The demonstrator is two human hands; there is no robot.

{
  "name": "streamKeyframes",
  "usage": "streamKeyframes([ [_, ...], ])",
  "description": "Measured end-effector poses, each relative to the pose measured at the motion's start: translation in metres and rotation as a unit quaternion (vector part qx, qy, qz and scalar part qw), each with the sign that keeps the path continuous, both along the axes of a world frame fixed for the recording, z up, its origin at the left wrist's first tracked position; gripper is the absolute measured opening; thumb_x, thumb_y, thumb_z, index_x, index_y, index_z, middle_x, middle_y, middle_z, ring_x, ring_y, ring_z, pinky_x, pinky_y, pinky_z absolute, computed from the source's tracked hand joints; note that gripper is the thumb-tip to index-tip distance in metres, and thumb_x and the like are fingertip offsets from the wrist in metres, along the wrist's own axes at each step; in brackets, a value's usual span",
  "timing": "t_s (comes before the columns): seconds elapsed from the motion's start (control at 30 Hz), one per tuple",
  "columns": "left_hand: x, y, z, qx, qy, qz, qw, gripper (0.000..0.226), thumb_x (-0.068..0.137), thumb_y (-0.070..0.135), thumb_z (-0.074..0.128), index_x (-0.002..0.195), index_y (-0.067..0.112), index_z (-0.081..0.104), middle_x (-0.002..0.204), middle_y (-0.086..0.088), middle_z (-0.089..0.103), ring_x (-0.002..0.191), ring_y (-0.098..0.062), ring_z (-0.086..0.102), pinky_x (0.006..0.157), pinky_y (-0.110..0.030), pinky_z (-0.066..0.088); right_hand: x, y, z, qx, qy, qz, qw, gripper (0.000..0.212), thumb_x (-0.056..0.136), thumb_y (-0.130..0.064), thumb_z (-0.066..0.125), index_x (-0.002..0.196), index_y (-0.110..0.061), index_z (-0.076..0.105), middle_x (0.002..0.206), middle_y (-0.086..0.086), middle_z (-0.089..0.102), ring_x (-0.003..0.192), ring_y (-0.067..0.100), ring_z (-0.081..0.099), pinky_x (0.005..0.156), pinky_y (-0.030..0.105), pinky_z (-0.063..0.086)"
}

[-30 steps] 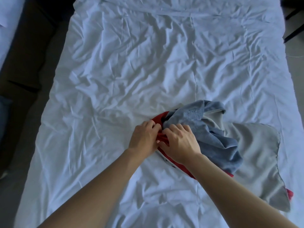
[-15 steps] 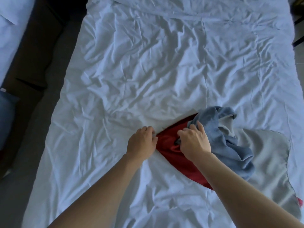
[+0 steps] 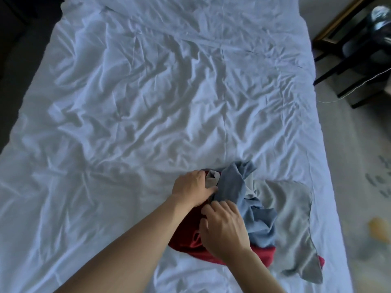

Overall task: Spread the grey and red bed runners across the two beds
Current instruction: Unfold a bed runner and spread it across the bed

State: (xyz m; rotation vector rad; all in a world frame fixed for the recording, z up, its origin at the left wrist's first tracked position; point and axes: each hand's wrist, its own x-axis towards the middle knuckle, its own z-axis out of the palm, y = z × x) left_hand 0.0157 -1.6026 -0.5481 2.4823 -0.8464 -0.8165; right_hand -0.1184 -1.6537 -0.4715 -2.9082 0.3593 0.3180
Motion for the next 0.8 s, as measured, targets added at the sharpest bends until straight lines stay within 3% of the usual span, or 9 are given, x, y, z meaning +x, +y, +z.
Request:
streamKeyframes([
  [0.17, 0.012, 0.01, 0.007, -0.039, -0.066, 0.017, 0.997, 0.018, 0.092, 0.035, 0.053, 0.087, 0.019, 0.06, 0.083, -0.001, 0.068, 0.079, -0.027, 0.066, 0.064, -0.033, 0.045, 0.034, -0.038, 0.006, -0.052, -0.048, -0.073, 0.995, 0.012, 0.084, -0.019, 0.062, 0.095, -0.016, 0.064, 0.094, 0.001, 0.06, 0.089, 0.024, 0.056, 0.086, 0.038, 0.048],
  [0.33, 0.038, 0.084, 0.012, 0.016, -0.068, 0.156, 0.985, 0.03, 0.094, 0.028, 0.054, 0.068, 0.019, 0.043, 0.058, 0.005, 0.05, 0.054, -0.018, 0.053, 0.049, -0.031, 0.036, 0.071, -0.055, 0.006, -0.077, 0.037, -0.07, 0.994, 0.045, 0.092, -0.035, 0.053, 0.133, -0.015, 0.052, 0.131, 0.004, 0.054, 0.121, 0.025, 0.049, 0.109, 0.04, 0.036],
  [0.4, 0.043, 0.127, 0.012, 0.051, -0.068, 0.215, 0.973, 0.033, 0.093, 0.028, 0.055, 0.065, 0.02, 0.04, 0.056, 0.005, 0.048, 0.05, -0.016, 0.049, 0.047, -0.029, 0.032, 0.087, -0.049, 0.002, -0.069, 0.068, -0.055, 0.994, 0.05, 0.093, -0.041, 0.05, 0.137, -0.018, 0.047, 0.137, 0.003, 0.05, 0.126, 0.024, 0.046, 0.111, 0.038, 0.032],
  [0.47, 0.041, 0.16, 0.011, 0.093, -0.06, 0.243, 0.964, 0.035, 0.093, 0.029, 0.056, 0.063, 0.021, 0.038, 0.056, 0.006, 0.048, 0.052, -0.016, 0.049, 0.048, -0.029, 0.029, 0.101, -0.036, -0.003, -0.069, 0.09, -0.021, 0.993, 0.046, 0.094, -0.046, 0.049, 0.133, -0.021, 0.049, 0.13, 0.001, 0.055, 0.122, 0.022, 0.049, 0.11, 0.037, 0.031],
  [0.57, 0.029, 0.178, 0.011, 0.127, -0.033, 0.242, 0.961, 0.021, 0.095, 0.029, 0.053, 0.077, 0.019, 0.054, 0.07, 0.005, 0.059, 0.068, -0.019, 0.061, 0.058, -0.031, 0.041, 0.112, -0.009, -0.011, -0.044, 0.108, 0.02, 0.993, 0.036, 0.094, -0.044, 0.048, 0.121, -0.022, 0.056, 0.116, -0.002, 0.062, 0.113, 0.02, 0.054, 0.108, 0.036, 0.031],
  [0.6, 0.026, 0.177, 0.012, 0.122, -0.036, 0.241, 0.962, 0.015, 0.096, 0.029, 0.051, 0.09, 0.019, 0.06, 0.081, 0.004, 0.064, 0.077, -0.02, 0.063, 0.066, -0.032, 0.047, 0.114, -0.002, -0.013, -0.033, 0.106, 0.023, 0.994, 0.03, 0.094, -0.041, 0.048, 0.115, -0.022, 0.057, 0.112, -0.003, 0.064, 0.11, 0.02, 0.055, 0.107, 0.035, 0.03],
  [0.7, 0.019, 0.157, 0.017, 0.084, -0.084, 0.228, 0.966, 0.027, 0.096, 0.032, 0.051, 0.119, 0.021, 0.057, 0.11, 0.003, 0.062, 0.101, -0.02, 0.059, 0.087, -0.035, 0.048, 0.113, 0.005, -0.015, -0.007, 0.09, 0.02, 0.996, 0.011, 0.092, -0.028, 0.05, 0.096, -0.021, 0.058, 0.099, -0.004, 0.067, 0.097, 0.018, 0.059, 0.103, 0.031, 0.031],
  [0.8, 0.01, 0.127, 0.028, 0.016, -0.104, 0.209, 0.972, 0.026, 0.094, 0.036, 0.054, 0.115, 0.021, 0.06, 0.106, 0.005, 0.062, 0.1, -0.019, 0.058, 0.089, -0.034, 0.046, 0.112, -0.001, -0.008, 0.033, 0.051, -0.002, 0.998, 0.009, 0.089, -0.022, 0.053, 0.08, -0.02, 0.051, 0.081, -0.001, 0.066, 0.082, 0.021, 0.059, 0.096, 0.032, 0.037],
])
